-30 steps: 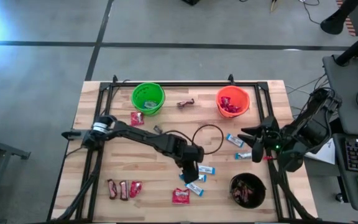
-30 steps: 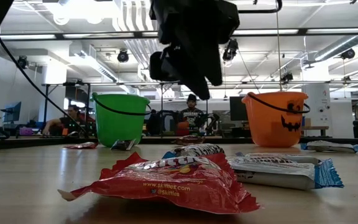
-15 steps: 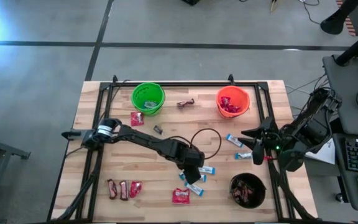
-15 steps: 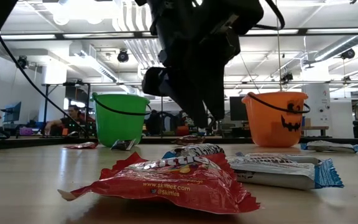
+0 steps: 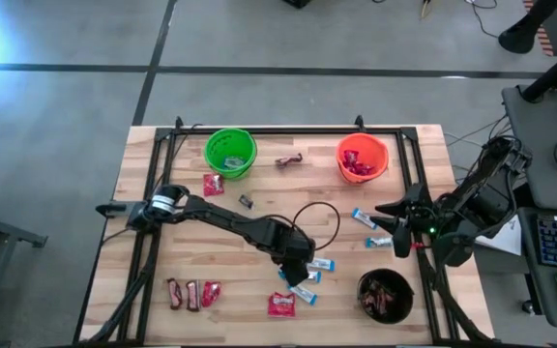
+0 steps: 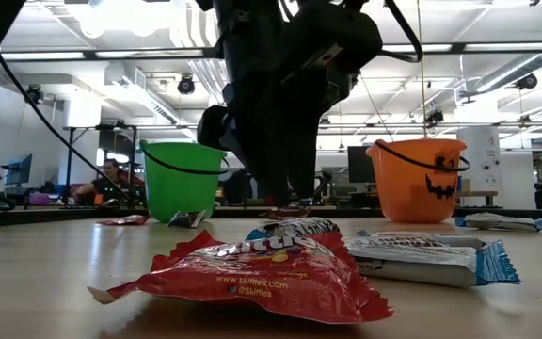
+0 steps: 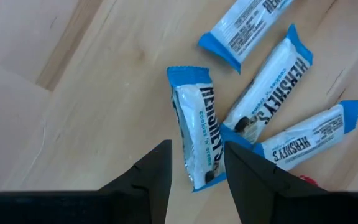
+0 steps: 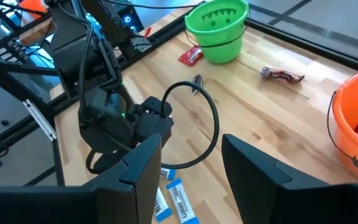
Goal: Sort candy
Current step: Put the white candy into the green bucket
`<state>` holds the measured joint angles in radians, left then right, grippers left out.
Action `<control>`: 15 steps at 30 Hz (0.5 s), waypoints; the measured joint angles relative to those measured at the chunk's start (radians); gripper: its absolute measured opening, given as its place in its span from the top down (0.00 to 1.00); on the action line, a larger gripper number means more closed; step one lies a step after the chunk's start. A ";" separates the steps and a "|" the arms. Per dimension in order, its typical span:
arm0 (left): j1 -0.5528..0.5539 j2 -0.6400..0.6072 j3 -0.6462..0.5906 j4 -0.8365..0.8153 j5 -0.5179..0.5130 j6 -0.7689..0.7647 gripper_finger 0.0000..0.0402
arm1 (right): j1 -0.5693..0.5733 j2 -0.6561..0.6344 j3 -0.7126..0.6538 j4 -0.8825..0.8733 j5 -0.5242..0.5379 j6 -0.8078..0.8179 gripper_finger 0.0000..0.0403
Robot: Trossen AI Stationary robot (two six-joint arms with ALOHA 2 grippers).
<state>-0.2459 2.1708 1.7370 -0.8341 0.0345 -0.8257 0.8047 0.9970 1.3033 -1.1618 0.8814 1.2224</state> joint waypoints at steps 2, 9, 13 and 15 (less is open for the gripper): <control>0.000 0.000 0.000 0.004 0.000 -0.004 0.68 | 0.000 0.000 0.000 0.000 0.000 0.000 0.61; 0.000 0.000 0.000 0.015 0.000 -0.004 0.68 | 0.000 0.000 0.000 0.001 -0.001 -0.001 0.60; -0.004 0.000 -0.006 0.042 0.001 -0.004 0.68 | 0.000 0.000 0.000 0.001 -0.001 -0.003 0.60; -0.006 0.000 -0.008 0.049 0.001 -0.004 0.68 | 0.000 0.000 0.000 0.001 -0.001 -0.003 0.61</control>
<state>-0.2520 2.1708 1.7290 -0.7850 0.0352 -0.8295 0.8047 0.9970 1.3033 -1.1610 0.8803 1.2194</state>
